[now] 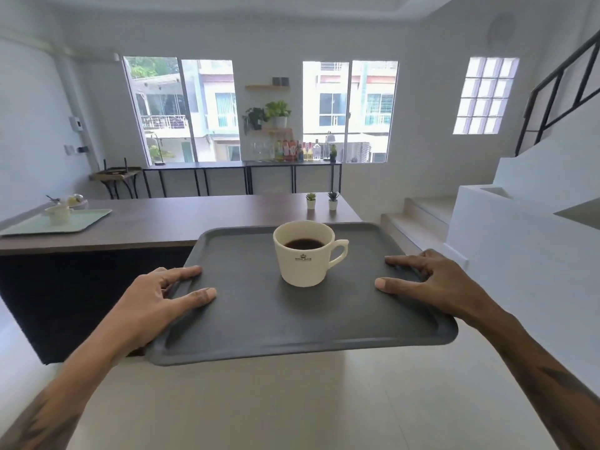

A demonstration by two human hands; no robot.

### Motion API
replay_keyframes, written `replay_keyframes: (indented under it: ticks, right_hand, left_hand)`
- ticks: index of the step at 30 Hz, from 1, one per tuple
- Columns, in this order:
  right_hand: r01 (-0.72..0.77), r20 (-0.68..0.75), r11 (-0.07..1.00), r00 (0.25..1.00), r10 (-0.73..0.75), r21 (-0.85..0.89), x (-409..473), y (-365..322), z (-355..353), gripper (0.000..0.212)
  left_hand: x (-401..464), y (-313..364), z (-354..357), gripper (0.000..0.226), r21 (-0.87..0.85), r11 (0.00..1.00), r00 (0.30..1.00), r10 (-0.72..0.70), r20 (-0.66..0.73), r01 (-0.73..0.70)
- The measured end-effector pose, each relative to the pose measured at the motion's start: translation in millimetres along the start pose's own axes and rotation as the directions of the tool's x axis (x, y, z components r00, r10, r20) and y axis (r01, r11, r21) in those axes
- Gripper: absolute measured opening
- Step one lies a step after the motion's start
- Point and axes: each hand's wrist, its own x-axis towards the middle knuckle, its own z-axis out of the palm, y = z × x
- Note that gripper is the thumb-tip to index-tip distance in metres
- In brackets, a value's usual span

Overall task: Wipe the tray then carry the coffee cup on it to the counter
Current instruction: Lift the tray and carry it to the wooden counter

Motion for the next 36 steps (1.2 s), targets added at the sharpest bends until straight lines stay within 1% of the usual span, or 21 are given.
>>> replay_keyframes:
  ticks: [3,6,9,11,12,14,16,19,21,24,27,29,32,33,36]
  right_hand:
    - [0.035,0.028,0.999,0.999,-0.035,-0.006,76,21,-2,0.101]
    - [0.045,0.048,0.999,0.998,-0.043,-0.021,153,40,-4,0.080]
    - [0.078,0.095,0.995,0.993,-0.072,-0.067,225,59,3,0.080]
    - [0.088,0.099,0.993,0.992,-0.080,-0.077,270,71,12,0.077]
    - [0.091,0.099,0.993,0.992,-0.084,-0.077,292,77,18,0.079]
    - [0.106,0.106,0.992,0.989,-0.098,-0.073,335,90,30,0.090]
    - [0.109,0.104,0.992,0.989,-0.101,-0.070,378,102,46,0.093]
    - [0.098,0.098,0.992,0.991,-0.089,-0.084,440,115,73,0.080]
    - [0.100,0.090,0.990,0.992,-0.091,-0.097,480,124,90,0.077]
    - [0.078,0.073,0.989,0.995,-0.069,-0.126,536,140,119,0.080]
    - [0.035,0.073,0.986,0.997,-0.023,-0.160,586,159,146,0.080]
    - [0.024,0.082,0.988,0.997,-0.011,-0.153,613,171,162,0.077]
    - [0.016,0.119,0.977,0.993,0.010,-0.213,650,190,182,0.068]
    - [0.006,0.132,0.975,0.991,0.024,-0.220,660,198,189,0.068]
    - [0.002,0.132,0.988,0.991,0.019,-0.157,690,226,210,0.082]
  left_hand:
    - [61,-2,31,0.058,0.006,1.000,0.999,-0.028,-0.029,0.028]
    - [120,-2,59,0.059,0.005,0.999,0.997,-0.051,-0.060,0.051]
    - [175,-7,81,0.062,0.022,0.996,0.995,-0.084,-0.055,0.085]
    - [216,-15,93,0.070,0.035,0.996,0.996,-0.076,-0.046,0.078]
    - [236,-21,99,0.075,0.046,0.996,0.996,-0.076,-0.042,0.078]
    - [278,-34,111,0.076,0.076,0.994,0.996,-0.076,-0.038,0.079]
    - [322,-49,122,0.080,0.092,0.993,0.997,-0.067,-0.027,0.069]
    - [387,-76,134,0.093,0.123,0.991,0.999,-0.046,-0.016,0.048]
    - [431,-91,143,0.096,0.140,0.990,0.999,-0.033,-0.006,0.034]
    - [495,-112,159,0.084,0.166,0.986,1.000,-0.021,0.000,0.020]
    - [552,-136,180,0.074,0.220,0.975,0.999,-0.044,0.003,0.042]
    - [585,-153,196,0.072,0.238,0.970,0.999,-0.048,0.015,0.043]
    - [626,-181,223,0.071,0.266,0.963,0.997,-0.063,0.042,0.049]
    - [637,-190,232,0.070,0.279,0.959,0.996,-0.073,0.047,0.057]
    - [666,-216,257,0.072,0.334,0.940,0.994,-0.089,0.059,0.064]
